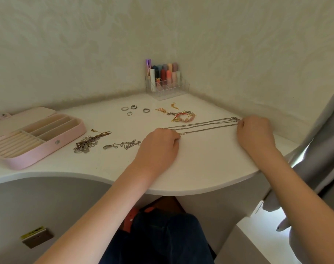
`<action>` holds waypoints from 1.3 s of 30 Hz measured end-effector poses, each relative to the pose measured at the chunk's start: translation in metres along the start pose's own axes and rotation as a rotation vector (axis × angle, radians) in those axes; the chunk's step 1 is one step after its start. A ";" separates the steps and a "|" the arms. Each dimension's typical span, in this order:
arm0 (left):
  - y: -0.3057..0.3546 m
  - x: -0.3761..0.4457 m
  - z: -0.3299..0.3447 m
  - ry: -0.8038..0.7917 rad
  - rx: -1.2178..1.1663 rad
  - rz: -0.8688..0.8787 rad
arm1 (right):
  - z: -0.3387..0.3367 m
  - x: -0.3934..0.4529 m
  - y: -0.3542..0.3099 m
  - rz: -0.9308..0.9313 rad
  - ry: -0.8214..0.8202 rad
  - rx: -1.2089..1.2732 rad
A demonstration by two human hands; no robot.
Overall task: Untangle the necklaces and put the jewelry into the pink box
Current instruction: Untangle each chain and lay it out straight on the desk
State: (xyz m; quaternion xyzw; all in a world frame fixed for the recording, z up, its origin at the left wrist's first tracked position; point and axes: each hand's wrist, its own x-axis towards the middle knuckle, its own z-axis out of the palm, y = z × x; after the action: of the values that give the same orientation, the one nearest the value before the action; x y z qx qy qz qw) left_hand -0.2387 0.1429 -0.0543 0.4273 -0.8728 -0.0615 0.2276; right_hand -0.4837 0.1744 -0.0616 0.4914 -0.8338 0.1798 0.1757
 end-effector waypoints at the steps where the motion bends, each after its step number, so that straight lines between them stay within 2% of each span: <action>1: 0.000 -0.001 0.000 0.001 -0.004 0.001 | 0.001 0.001 0.001 -0.004 0.005 0.003; 7: 0.000 -0.004 -0.004 0.090 -0.100 -0.011 | 0.004 0.000 0.003 -0.011 0.141 0.202; 12: -0.027 -0.018 -0.028 0.176 -0.146 -0.109 | -0.001 -0.001 -0.012 -0.197 0.157 0.383; 15: -0.059 -0.028 -0.055 0.108 -0.099 -0.192 | -0.010 -0.011 -0.045 -0.305 0.083 0.593; 17: -0.078 -0.035 -0.068 0.032 -0.012 -0.212 | -0.017 -0.018 -0.081 -0.464 -0.002 0.719; 20: -0.091 -0.041 -0.069 -0.011 -0.016 -0.219 | -0.026 -0.025 -0.136 -0.664 -0.319 0.806; 22: -0.094 -0.042 -0.064 0.034 -0.071 -0.197 | -0.026 -0.026 -0.165 -0.712 -0.520 0.788; 24: -0.100 -0.041 -0.060 0.087 -0.058 -0.184 | -0.022 -0.023 -0.184 -0.710 -0.607 0.758; 27: -0.108 -0.037 -0.056 0.108 -0.025 -0.155 | -0.019 -0.016 -0.198 -0.677 -0.713 0.838; 31: -0.113 -0.032 -0.052 0.117 -0.053 -0.143 | -0.018 -0.012 -0.205 -0.693 -0.806 0.795; 36: -0.115 -0.033 -0.049 0.093 -0.001 -0.123 | -0.009 -0.011 -0.204 -0.759 -0.712 0.706; 39: -0.118 -0.033 -0.047 0.045 -0.034 -0.107 | -0.003 -0.015 -0.206 -0.736 -0.637 0.765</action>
State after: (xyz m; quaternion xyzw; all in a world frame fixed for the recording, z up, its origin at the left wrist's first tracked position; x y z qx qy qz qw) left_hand -0.1152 0.0982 -0.0590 0.4707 -0.8422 -0.0787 0.2510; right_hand -0.2946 0.0940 -0.0403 0.8046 -0.4975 0.2381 -0.2201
